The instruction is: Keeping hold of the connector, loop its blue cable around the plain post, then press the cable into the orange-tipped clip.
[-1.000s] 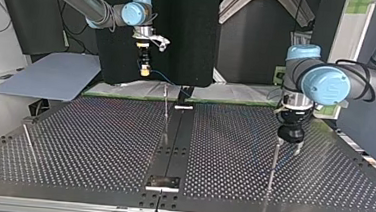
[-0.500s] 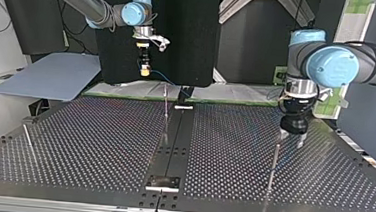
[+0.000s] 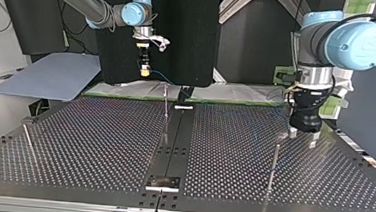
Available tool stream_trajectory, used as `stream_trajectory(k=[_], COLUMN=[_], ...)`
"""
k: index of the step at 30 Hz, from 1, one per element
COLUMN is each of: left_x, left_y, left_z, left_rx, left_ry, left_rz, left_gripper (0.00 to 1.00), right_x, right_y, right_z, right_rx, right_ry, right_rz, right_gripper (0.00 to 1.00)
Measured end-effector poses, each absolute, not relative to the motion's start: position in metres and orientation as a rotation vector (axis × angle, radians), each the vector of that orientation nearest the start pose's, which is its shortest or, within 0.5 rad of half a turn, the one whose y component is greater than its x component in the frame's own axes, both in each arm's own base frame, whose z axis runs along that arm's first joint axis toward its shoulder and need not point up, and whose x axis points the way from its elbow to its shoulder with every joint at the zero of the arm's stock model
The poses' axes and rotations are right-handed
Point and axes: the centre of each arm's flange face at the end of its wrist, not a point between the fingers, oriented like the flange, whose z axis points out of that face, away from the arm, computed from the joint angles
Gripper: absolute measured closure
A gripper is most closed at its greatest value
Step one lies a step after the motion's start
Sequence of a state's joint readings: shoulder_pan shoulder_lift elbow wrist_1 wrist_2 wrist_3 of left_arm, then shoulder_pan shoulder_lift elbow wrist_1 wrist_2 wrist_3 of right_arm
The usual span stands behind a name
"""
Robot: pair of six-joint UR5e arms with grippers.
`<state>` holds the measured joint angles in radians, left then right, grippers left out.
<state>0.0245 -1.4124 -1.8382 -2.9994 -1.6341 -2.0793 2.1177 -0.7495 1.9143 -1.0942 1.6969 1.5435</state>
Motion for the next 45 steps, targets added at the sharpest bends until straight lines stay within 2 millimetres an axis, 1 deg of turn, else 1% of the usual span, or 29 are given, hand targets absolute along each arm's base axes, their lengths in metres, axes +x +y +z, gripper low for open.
stream_trajectory(k=[2, 9, 12, 15, 25, 29, 32, 40, 45], left_x=[0.424, 0.402, 0.398, 0.399, 0.419, 0.421, 0.418, 0.418, 0.412], left_y=[-0.117, -0.124, -0.128, -0.133, -0.150, -0.153, -0.154, -0.157, -0.159], left_z=[0.455, 0.506, 0.518, 0.524, 0.524, 0.526, 0.520, 0.490, 0.483], left_rx=[-0.443, -0.375, -0.348, -0.323, -0.271, -0.260, -0.252, -0.222, -0.205], left_ry=[1.467, 1.419, 1.418, 1.434, 1.529, 1.562, 1.596, 1.722, 1.779], left_rz=[-0.324, -0.292, -0.283, -0.272, -0.181, -0.126, -0.083, 0.041, 0.085], left_gripper=[0.00, 0.00, 0.00, 0.00, 0.00, 0.00, 0.00, 0.00, 0.00], right_x=[0.393, 0.394, 0.394, 0.394, 0.394, 0.394, 0.394, 0.394, 0.394], right_y=[-0.414, -0.414, -0.414, -0.415, -0.416, -0.416, -0.415, -0.415, -0.414], right_z=[-0.014, -0.014, -0.014, -0.014, -0.013, -0.014, -0.014, -0.014, -0.014], right_rx=[1.584, 1.583, 1.582, 1.582, 1.581, 1.582, 1.586, 1.588, 1.592], right_ry=[-0.985, -0.982, -0.982, -0.981, -0.981, -0.982, -0.982, -0.983, -0.983], right_rz=[1.446, 1.452, 1.453, 1.455, 1.455, 1.453, 1.451, 1.450, 1.450], right_gripper=[1.00, 1.00, 1.00, 1.00, 1.00, 1.00, 1.00, 1.00, 1.00])
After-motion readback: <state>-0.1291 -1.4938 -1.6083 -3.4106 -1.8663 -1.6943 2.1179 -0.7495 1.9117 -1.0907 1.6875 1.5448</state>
